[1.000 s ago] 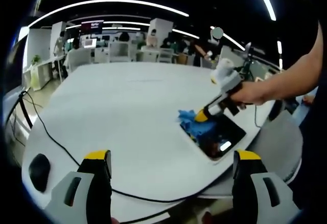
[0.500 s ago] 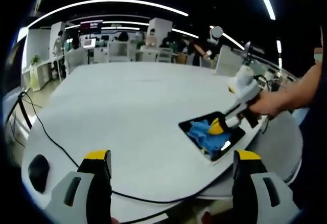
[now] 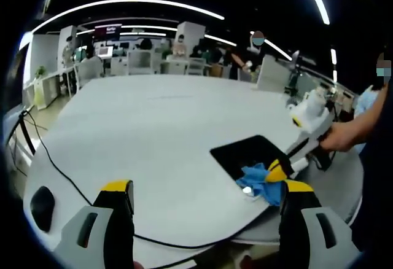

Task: Wipe the mirror surface with the cleaning cloth until all visible marks leave the cleaned area.

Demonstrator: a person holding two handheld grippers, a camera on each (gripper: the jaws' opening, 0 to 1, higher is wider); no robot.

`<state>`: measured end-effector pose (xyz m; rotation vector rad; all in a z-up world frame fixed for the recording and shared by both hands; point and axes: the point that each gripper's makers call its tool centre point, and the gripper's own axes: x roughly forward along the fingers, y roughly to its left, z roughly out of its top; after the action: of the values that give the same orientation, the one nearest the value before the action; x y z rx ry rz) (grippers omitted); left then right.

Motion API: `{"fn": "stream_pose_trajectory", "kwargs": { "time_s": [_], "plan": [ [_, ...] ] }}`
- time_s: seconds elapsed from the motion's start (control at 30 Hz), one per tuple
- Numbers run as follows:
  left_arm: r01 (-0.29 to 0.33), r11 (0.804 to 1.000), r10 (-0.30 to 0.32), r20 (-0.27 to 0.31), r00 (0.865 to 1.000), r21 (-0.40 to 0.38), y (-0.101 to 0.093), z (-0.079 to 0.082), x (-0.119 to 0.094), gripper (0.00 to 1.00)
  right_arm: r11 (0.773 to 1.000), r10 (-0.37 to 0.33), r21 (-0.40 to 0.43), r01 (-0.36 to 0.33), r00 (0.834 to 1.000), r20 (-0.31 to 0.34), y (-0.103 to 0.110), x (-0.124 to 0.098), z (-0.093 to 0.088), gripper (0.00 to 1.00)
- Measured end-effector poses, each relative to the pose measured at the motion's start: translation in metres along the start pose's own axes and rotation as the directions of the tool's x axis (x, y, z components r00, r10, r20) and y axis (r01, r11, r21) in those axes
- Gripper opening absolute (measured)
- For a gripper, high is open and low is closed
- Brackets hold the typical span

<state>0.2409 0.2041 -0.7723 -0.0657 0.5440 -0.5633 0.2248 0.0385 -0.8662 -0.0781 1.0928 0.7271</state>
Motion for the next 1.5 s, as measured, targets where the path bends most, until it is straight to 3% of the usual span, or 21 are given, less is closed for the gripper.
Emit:
{"fn": "stream_pose_trajectory", "kwargs": {
  "time_s": [0.07,0.3,0.73,0.93,1.17,1.5],
  "plan": [
    [-0.001,1.0,0.001,-0.001,1.0,-0.002,0.0,-0.001,0.0,1.0,0.999,0.019,0.038,-0.018,1.0,-0.02,0.001,0.0,-0.001,0.0],
    [-0.006,1.0,0.006,0.006,1.0,-0.007,-0.003,0.001,0.0,1.0,0.998,0.057,-0.006,-0.057,0.997,-0.045,-0.001,0.001,-0.002,0.0],
    [-0.021,0.999,0.022,0.015,1.0,-0.034,-0.003,0.003,0.002,1.0,0.997,0.055,0.049,-0.053,0.998,-0.035,-0.031,-0.02,-0.017,0.0],
    [-0.031,0.998,0.033,0.035,0.999,-0.055,-0.004,0.01,0.004,1.0,0.995,0.059,0.078,-0.056,0.998,-0.034,-0.031,-0.019,-0.016,0.0],
    [-0.05,0.997,0.052,0.036,0.998,-0.065,-0.004,0.007,-0.001,1.0,0.995,0.047,0.089,-0.044,0.998,-0.036,-0.04,-0.011,0.002,0.0],
    [-0.089,0.993,0.091,0.026,0.995,-0.08,0.001,-0.001,-0.015,1.0,0.998,-0.007,0.057,0.008,1.0,-0.014,-0.067,0.004,0.046,0.0]
  ]
}}
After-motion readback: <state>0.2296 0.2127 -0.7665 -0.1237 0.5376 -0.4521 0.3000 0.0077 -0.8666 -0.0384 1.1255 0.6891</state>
